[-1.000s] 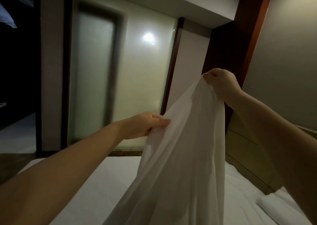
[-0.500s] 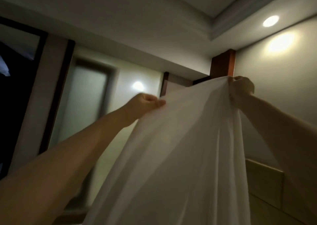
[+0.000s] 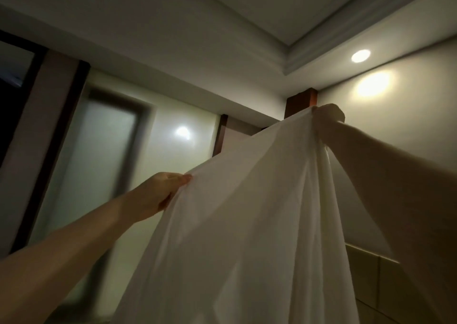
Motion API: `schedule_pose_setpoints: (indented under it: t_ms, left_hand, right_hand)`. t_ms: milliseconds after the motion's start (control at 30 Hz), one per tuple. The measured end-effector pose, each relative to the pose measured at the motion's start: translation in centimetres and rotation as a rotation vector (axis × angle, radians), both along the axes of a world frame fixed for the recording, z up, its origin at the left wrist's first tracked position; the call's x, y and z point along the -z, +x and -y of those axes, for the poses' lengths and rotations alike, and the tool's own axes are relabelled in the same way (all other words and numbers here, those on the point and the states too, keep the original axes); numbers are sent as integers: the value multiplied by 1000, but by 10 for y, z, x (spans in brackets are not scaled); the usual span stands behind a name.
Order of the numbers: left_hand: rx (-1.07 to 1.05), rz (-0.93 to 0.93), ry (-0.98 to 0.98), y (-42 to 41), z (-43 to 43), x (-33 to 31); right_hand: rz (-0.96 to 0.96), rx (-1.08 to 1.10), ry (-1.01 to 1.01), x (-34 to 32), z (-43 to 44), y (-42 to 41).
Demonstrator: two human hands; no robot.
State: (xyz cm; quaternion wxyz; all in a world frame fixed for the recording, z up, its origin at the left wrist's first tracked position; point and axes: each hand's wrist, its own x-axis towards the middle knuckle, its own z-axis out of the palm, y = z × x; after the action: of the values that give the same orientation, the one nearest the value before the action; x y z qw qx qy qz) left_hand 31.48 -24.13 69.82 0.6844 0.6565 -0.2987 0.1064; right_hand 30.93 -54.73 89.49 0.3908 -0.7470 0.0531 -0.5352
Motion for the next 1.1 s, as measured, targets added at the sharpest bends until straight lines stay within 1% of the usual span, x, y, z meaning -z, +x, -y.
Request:
schedule_pose_setpoints:
  t_ms: [33, 67, 133, 200, 267, 333, 400, 500, 633, 767, 800, 867, 933, 1000, 1100]
  left_hand:
    - [-71, 36, 2, 2, -4, -1]
    - [-122, 57, -15, 4, -8, -2]
    - [-174, 58, -57, 6, -14, -5]
    - [-205, 53, -37, 7, -20, -10]
    - [-243, 63, 14, 9, -25, -11]
    - [-304, 76, 46, 12, -30, -10]
    - [-359, 85, 72, 16, -34, -9]
    - [-424, 100, 87, 25, -36, -10]
    - [-417, 114, 94, 27, -33, -12]
    - [-285, 97, 116, 22, -26, -13]
    - [-264, 103, 106, 22, -25, -13]
    - [-295, 140, 75, 24, -24, -12]
    - [-350, 181, 91, 25, -23, -10]
    - [-373, 209, 159, 23, -20, -8]
    - [-374, 240, 269, 14, -5, -10]
  right_hand:
    - [-25, 27, -2, 3, -1, 2]
    - [-75, 99, -74, 7, -2, 2]
    - [-123, 159, -131, 22, 3, 5]
    - [-92, -45, 101, 35, 13, 14]
    - [-97, -80, 66, 47, 20, 21]
    - [-115, -63, 38, 54, 25, 30]
    - [-73, -73, 52, 60, 26, 35]
    - [-62, -106, 6, 68, 31, 40]
    - [-61, -124, 22, 78, 44, 46]
    - [-75, -130, 60, 87, 59, 49]
    - [-74, -141, 54, 90, 62, 49]
    - [-85, -162, 3, 98, 66, 49]
    - [-113, -219, -58, 107, 68, 50]
    - [-135, -330, -64, 119, 67, 44]
    - [-66, -640, 34, 141, 47, 20]
